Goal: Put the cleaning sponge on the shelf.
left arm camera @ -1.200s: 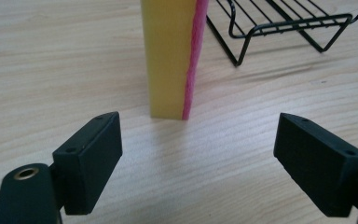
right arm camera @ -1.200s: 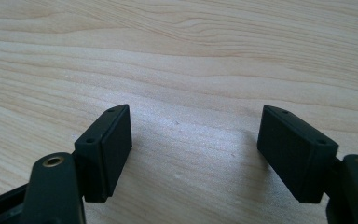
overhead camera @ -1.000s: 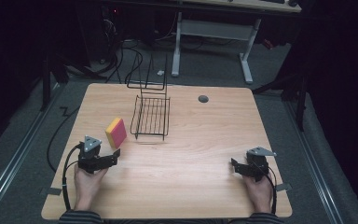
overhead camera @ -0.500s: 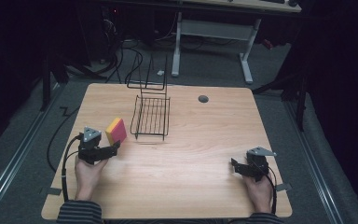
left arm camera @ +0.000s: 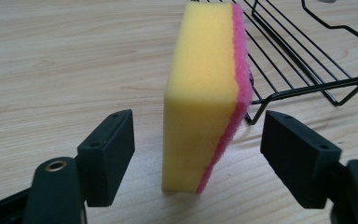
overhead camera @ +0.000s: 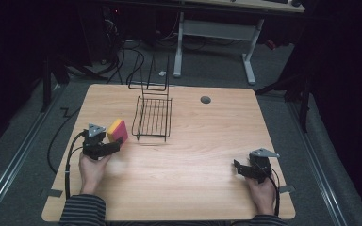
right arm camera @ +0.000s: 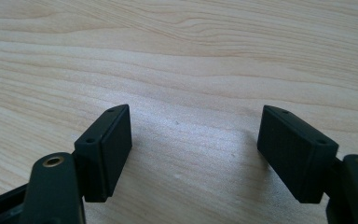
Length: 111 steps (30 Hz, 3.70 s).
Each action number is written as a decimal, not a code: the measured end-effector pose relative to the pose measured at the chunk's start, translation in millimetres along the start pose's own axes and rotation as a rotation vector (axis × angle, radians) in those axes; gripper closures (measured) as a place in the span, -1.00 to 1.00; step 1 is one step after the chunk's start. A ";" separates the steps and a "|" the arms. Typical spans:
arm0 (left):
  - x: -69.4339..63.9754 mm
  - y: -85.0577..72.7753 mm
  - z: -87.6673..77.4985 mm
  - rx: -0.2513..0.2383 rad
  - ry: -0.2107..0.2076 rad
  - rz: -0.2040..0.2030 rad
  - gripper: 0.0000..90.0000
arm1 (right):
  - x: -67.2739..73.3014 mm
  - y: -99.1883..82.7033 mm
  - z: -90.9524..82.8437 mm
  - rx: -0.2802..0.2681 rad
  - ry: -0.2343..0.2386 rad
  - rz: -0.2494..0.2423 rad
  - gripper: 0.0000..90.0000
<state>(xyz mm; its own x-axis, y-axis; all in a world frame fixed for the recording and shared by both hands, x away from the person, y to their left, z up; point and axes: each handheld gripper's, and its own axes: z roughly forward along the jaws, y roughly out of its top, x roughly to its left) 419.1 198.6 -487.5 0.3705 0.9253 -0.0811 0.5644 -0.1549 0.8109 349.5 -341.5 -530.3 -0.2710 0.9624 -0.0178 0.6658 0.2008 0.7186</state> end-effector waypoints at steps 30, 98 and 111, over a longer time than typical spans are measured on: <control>7.4 -6.2 24.4 0.011 -0.029 0.007 0.31 | 0.0 0.0 0.0 0.000 0.000 0.000 -0.41; -30.9 32.4 -23.4 -0.112 -0.244 0.108 0.36 | 0.5 -0.1 -0.2 0.002 0.002 0.003 -0.42; -36.3 49.0 -11.7 -0.113 -0.262 0.114 0.36 | 0.5 -0.1 -0.2 0.002 0.002 0.004 -0.42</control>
<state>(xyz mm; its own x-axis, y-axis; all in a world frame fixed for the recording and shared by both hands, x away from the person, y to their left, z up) 424.7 161.5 -438.0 0.6124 0.7813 -0.1206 0.4283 -0.1997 0.8813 349.1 -341.1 -530.2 -0.2697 0.9629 -0.0137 0.6681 0.1973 0.7175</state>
